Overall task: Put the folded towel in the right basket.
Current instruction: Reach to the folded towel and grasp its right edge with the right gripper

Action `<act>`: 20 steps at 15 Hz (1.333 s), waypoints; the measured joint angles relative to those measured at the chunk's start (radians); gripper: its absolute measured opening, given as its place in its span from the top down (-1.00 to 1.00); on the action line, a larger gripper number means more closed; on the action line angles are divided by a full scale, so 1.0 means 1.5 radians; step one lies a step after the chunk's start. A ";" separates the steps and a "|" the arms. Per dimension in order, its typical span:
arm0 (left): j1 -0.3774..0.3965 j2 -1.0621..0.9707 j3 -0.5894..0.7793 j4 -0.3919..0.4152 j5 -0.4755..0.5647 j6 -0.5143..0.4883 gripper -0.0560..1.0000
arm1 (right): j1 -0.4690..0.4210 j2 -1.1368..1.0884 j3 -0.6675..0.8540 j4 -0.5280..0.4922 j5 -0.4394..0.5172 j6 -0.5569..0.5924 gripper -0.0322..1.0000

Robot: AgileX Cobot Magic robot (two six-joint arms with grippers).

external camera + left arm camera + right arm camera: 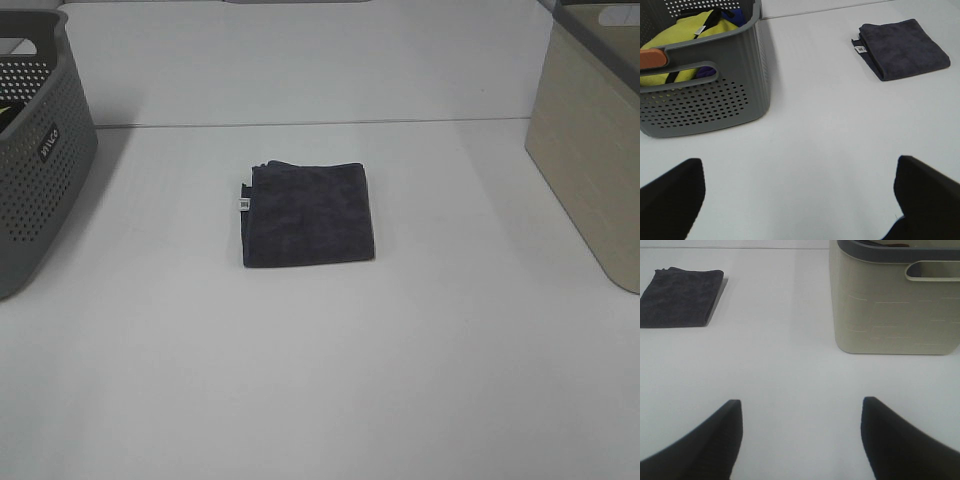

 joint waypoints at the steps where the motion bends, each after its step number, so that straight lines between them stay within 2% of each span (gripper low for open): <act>1: 0.000 0.000 0.000 0.000 0.000 0.000 -0.95 | 0.000 0.003 0.000 0.000 -0.001 0.000 -0.32; 3: 0.000 0.000 0.000 0.000 0.000 0.000 -0.95 | 0.000 0.053 -0.009 0.000 -0.028 0.000 -0.32; 7: 0.000 0.000 0.000 0.000 0.000 0.000 -0.95 | 0.000 0.257 -0.067 0.045 -0.179 -0.005 -0.32; 11: 0.000 0.000 0.000 0.000 0.000 0.000 -0.95 | 0.000 0.482 -0.171 0.108 -0.241 -0.061 -0.32; 15: 0.000 0.000 0.000 0.000 0.000 0.000 -0.95 | 0.000 0.746 -0.345 0.198 -0.244 -0.161 -0.32; 17: 0.000 0.000 0.000 0.000 0.000 0.000 -0.95 | 0.000 0.887 -0.455 0.259 -0.195 -0.216 -0.32; 20: 0.000 0.000 0.000 0.000 0.000 0.000 -0.95 | 0.001 1.037 -0.557 0.293 -0.109 -0.231 -0.32</act>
